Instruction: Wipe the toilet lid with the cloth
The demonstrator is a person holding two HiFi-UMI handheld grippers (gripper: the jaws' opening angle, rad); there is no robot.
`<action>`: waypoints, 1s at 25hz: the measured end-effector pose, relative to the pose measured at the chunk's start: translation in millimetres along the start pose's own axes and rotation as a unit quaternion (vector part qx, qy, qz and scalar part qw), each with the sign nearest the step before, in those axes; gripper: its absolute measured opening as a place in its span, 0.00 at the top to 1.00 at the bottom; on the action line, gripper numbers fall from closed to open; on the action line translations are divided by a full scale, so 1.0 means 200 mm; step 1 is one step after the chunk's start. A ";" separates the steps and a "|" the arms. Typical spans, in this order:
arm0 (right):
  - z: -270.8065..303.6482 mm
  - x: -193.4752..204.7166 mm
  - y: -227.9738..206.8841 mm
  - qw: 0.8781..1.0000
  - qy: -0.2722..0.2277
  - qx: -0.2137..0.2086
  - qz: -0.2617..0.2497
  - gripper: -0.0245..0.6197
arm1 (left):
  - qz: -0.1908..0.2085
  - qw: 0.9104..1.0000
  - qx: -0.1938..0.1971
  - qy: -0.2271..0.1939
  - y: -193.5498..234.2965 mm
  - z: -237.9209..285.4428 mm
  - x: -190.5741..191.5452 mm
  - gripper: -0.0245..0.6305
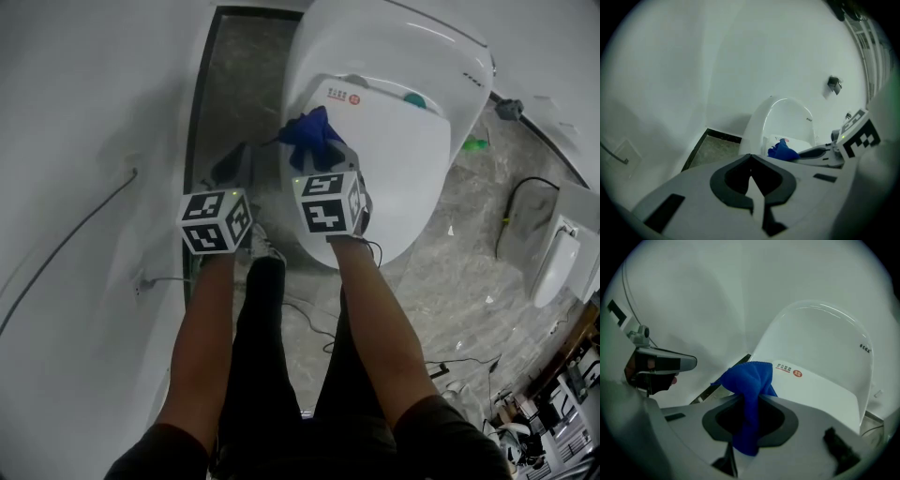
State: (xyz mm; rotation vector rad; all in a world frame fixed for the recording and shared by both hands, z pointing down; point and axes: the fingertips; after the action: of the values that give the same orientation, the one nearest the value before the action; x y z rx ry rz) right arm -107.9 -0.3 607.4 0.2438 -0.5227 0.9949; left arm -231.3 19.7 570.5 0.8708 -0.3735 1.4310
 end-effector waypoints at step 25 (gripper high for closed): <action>-0.28 0.32 -0.86 0.984 -0.030 0.094 0.148 0.84 | 0.075 0.992 0.104 0.019 -0.73 0.24 -0.03 0.95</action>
State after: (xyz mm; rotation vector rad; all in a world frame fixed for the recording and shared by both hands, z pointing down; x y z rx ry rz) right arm 81.5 -21.0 599.9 0.3722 -0.5292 1.3316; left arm -80.6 -4.3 554.6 0.9984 -0.2679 1.6439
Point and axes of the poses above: the fingertips, and each gripper's own axes: z forward along the fingers, y to its left, x out of its underside, and after that the axes turned 4 degrees about z, right-handed
